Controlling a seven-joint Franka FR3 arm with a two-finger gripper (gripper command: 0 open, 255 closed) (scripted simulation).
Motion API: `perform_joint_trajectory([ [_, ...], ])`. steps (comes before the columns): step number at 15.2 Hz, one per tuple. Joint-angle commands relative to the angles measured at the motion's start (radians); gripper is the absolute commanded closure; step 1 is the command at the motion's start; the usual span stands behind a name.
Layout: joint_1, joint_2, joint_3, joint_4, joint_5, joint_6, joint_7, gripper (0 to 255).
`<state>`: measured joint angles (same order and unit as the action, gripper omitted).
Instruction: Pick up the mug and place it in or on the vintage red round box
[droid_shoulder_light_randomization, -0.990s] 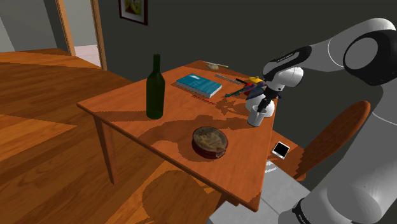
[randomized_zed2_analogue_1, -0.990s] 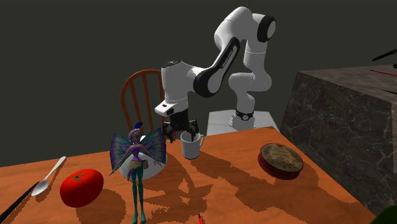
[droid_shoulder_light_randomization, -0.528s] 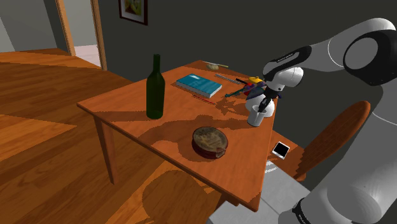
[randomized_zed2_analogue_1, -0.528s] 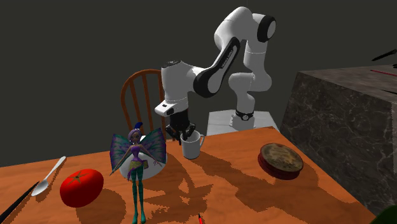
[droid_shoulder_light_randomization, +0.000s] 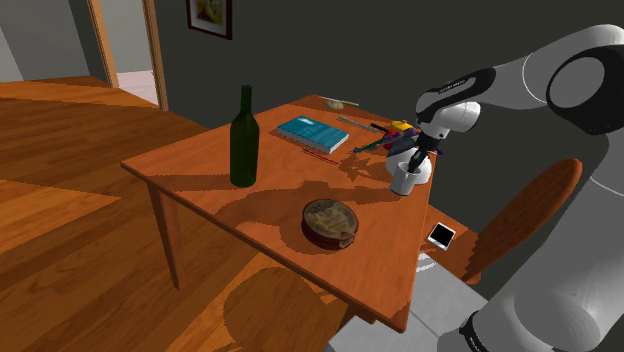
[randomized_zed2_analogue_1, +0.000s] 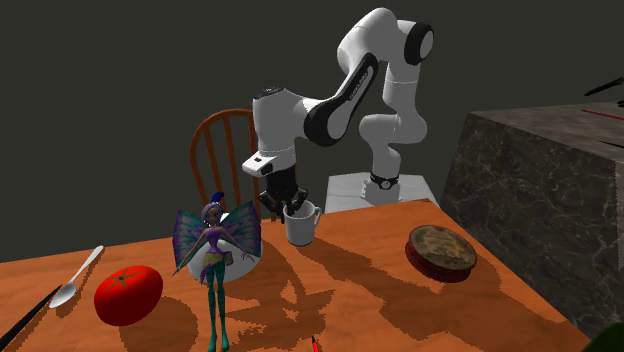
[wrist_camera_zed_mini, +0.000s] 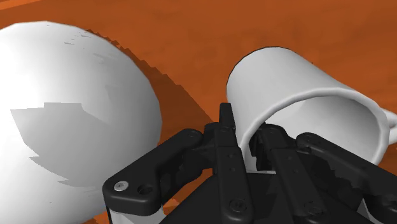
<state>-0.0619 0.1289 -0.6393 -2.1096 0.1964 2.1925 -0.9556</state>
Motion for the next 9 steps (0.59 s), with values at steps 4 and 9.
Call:
perform_joint_trajectory([
  [4, 0.006, -0.039, -0.006, 0.028, -0.035, -0.057, 0.026, 255],
  [9, 0.010, -0.073, -0.008, 0.064, -0.063, -0.118, 0.050, 255],
])
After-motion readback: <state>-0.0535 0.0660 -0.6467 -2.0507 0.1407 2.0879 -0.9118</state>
